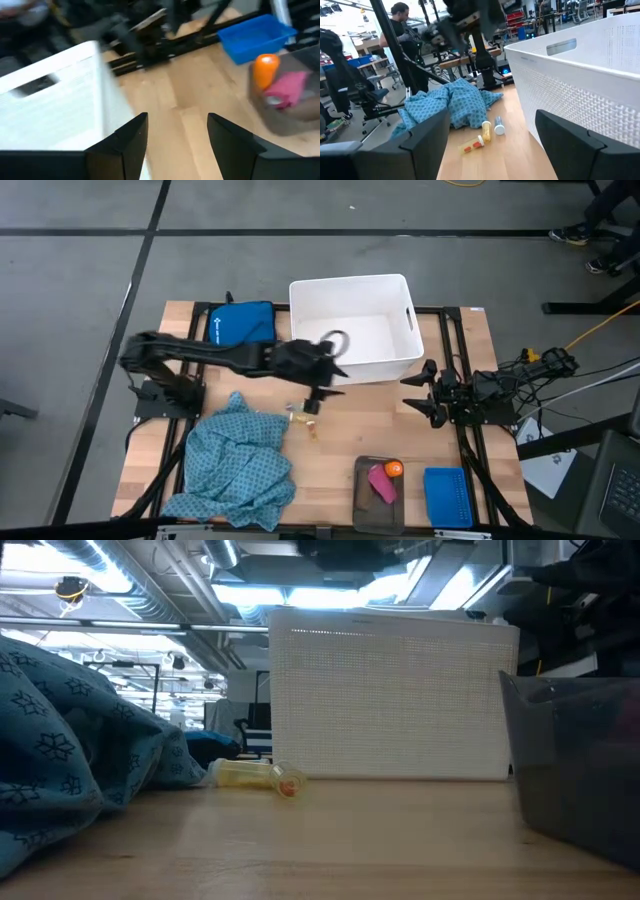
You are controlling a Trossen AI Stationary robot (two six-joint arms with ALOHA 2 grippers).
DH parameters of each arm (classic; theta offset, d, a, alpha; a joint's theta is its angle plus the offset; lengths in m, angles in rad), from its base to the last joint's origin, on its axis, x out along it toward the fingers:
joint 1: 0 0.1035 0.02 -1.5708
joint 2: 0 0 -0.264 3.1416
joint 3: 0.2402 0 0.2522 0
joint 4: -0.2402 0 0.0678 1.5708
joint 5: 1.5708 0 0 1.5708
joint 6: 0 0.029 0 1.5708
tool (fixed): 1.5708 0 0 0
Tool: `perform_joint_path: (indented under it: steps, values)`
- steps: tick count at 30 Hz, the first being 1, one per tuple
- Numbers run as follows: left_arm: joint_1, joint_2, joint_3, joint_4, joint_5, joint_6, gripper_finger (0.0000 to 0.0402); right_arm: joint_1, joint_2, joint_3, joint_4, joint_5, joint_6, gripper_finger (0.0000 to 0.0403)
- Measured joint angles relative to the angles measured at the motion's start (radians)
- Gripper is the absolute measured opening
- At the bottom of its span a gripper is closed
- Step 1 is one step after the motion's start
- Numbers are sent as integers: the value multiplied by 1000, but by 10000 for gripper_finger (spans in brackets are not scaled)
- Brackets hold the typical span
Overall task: Pick & place medical supplies in basket/bin
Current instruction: Put the green pill bottle into the blue bin
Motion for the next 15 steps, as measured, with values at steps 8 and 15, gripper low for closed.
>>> perform_joint_path:
  steps: [8,15]
  values:
    - [-50,-240,-360,49,-266,-93,190,0,19,0,30,0,0,297]
    - [-92,-269,-468,-75,-403,-298,191,0,30,0,33,0,1,297]
